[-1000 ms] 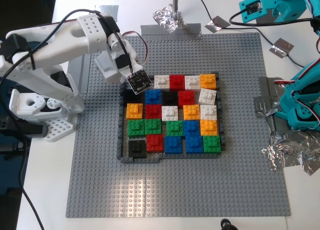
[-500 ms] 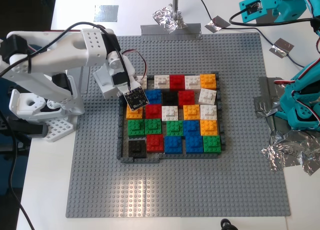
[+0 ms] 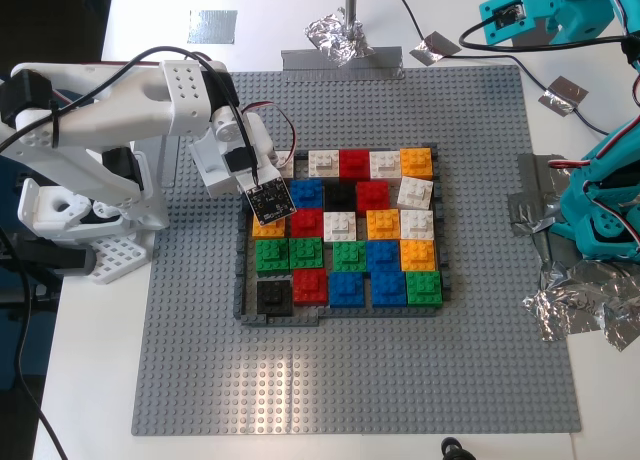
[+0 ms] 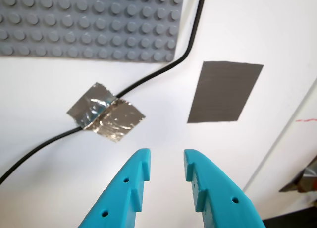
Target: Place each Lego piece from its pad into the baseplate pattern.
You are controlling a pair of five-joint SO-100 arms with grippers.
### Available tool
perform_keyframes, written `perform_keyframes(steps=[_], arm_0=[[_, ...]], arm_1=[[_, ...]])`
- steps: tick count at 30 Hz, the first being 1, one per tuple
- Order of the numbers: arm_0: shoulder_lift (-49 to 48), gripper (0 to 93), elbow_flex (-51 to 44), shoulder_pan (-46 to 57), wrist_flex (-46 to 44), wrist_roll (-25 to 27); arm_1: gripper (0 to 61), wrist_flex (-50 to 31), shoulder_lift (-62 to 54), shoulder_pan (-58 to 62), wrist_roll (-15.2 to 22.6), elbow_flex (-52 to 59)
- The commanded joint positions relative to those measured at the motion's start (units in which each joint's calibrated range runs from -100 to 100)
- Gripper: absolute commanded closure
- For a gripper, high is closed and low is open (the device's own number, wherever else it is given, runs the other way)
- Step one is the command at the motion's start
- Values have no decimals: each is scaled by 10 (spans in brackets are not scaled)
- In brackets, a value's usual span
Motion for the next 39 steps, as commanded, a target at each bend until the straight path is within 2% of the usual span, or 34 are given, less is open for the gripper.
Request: perform_keyframes(steps=[1, 5, 10, 12, 28, 33, 34, 39], arm_0=[[-6, 846, -4, 3, -1, -3], [-9, 846, -4, 3, -1, -3], [-10, 846, -3, 3, -1, -3], [-10, 847, -3, 3, -1, -3], [-7, 847, -3, 3, -1, -3], [-6, 847, -7, 3, -1, -2], [-6, 847, -7, 3, -1, -2], [-6, 847, -4, 3, 0, -2]], arm_1=[[612, -165, -4, 36, -2, -30], [612, -151, -15, 34, 6, -28], [612, -134, -54, 40, -10, -57], [612, -94, -69, 27, 2, -60], [612, -51, -101, 13, 10, -49], [612, -6, -125, -16, 6, -53], [612, 35, -148, -20, 4, -61], [612, 124, -168, 2, 17, -62]])
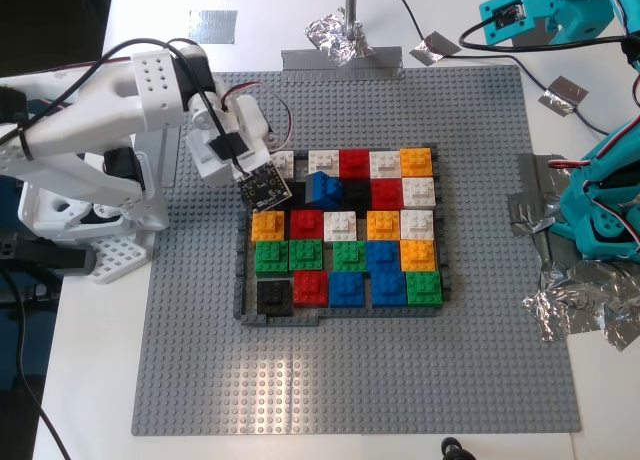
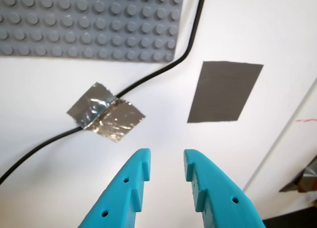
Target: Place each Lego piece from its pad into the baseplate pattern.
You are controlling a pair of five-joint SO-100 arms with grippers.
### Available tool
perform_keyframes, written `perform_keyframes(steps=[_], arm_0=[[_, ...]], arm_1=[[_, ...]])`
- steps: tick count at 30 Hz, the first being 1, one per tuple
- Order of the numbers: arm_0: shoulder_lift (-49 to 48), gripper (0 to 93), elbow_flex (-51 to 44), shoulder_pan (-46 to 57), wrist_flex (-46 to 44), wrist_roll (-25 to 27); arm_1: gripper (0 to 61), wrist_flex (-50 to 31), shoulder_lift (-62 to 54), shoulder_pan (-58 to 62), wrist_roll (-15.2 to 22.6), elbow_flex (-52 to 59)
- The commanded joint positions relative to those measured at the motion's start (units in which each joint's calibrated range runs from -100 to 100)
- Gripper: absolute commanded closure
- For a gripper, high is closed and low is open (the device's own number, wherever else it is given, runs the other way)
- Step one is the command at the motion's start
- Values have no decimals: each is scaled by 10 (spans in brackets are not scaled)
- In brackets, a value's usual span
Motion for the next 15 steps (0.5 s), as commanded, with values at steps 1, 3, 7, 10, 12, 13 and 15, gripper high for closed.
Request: perform_keyframes(steps=[1, 3, 7, 10, 12, 13, 15], arm_0=[[-6, 847, -4, 3, 0, -2], [-6, 847, -4, 3, 0, -2], [-6, 847, -3, 3, 0, -3], [-6, 847, -3, 3, 0, -3], [-6, 847, -2, 3, 0, -3], [-6, 847, -2, 3, 0, -3], [-6, 847, -3, 3, 0, -3]], arm_1=[[612, 75, -31, 21, 13, -40], [612, 93, -31, 36, 18, -40], [612, 69, -22, 98, 37, -7], [612, 34, 3, 132, 43, -5], [612, 10, 22, 146, 52, 3], [612, 1, 28, 150, 55, 8], [612, -19, 44, 160, 59, 22]])
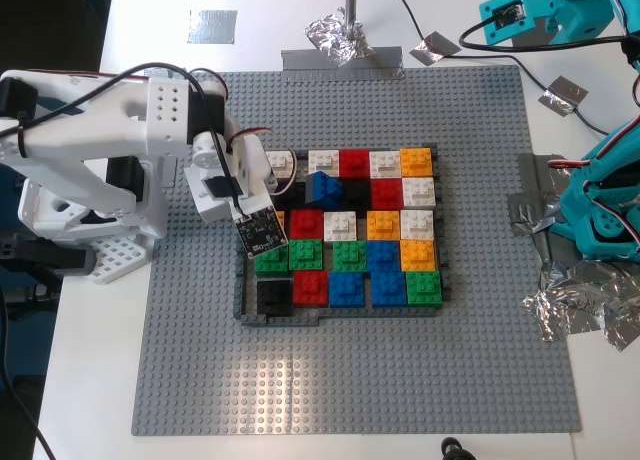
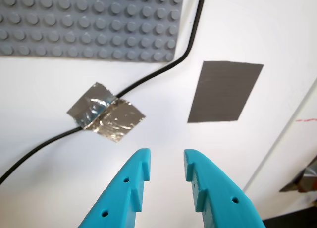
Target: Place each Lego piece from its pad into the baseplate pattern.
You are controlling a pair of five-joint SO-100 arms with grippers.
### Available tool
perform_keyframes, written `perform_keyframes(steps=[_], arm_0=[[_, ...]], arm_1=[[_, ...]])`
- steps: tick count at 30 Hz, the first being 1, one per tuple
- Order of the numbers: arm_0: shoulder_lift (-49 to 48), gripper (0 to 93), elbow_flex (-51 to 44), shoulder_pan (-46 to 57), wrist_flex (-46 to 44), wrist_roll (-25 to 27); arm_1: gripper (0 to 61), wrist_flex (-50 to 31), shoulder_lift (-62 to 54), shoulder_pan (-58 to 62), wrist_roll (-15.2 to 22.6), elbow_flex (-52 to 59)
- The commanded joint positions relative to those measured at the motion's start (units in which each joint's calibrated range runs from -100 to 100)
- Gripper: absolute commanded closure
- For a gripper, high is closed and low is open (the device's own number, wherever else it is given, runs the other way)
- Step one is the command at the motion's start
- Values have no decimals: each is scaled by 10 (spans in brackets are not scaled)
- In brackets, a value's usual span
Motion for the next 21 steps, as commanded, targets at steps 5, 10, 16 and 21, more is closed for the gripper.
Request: perform_keyframes(steps=[5, 10, 16, 21], arm_0=[[-6, 847, -2, 3, 0, -3], [-9, 847, -3, 3, 0, -1], [-10, 847, -2, 3, 1, -1], [-10, 847, -2, 3, 1, -2]], arm_1=[[612, -68, 39, 28, 15, 31], [612, -105, 45, 29, 8, 38], [612, -162, 44, 30, -11, 16], [612, -170, 44, 24, -15, 7]])
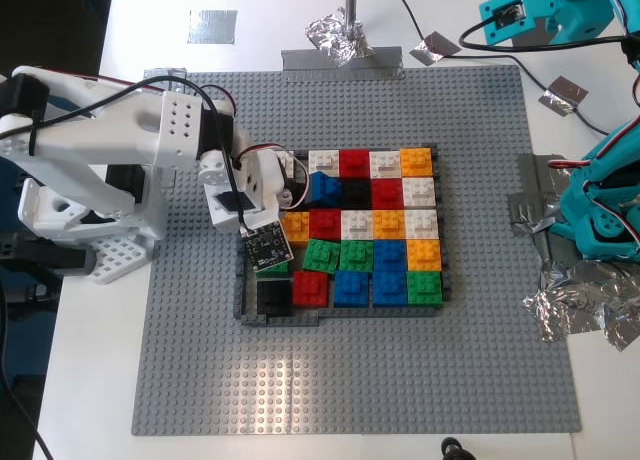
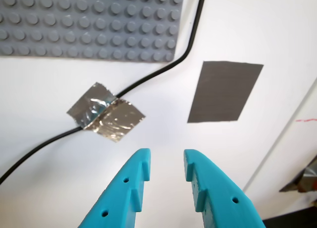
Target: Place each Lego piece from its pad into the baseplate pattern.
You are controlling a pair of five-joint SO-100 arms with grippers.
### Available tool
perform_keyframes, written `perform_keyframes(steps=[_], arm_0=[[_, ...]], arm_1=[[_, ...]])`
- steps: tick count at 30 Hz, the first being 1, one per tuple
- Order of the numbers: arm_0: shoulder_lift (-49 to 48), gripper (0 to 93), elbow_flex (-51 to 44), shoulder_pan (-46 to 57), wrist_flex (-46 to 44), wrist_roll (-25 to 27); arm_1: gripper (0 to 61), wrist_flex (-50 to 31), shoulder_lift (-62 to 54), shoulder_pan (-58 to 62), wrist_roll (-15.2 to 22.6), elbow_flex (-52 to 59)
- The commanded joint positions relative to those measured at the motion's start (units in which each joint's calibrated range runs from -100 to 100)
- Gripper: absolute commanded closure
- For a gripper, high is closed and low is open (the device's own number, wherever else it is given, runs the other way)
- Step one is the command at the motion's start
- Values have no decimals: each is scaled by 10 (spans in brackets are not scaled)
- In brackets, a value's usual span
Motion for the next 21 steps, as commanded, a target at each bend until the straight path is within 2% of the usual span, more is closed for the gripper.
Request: perform_keyframes(steps=[1, 7, 13, 16, 21], arm_0=[[-10, 847, -2, 3, 1, -2], [-10, 847, -2, 3, 1, -2], [-9, 847, -3, 3, 1, -1], [-7, 847, -3, 3, 1, 0], [-8, 847, -3, 3, 1, 0]], arm_1=[[612, -4, -2, -5, 2, -40], [612, 58, -20, -25, 6, -50], [612, 166, -49, -40, 2, -105], [612, 206, -68, 10, 27, -120], [612, 203, -72, 81, 70, -104]])
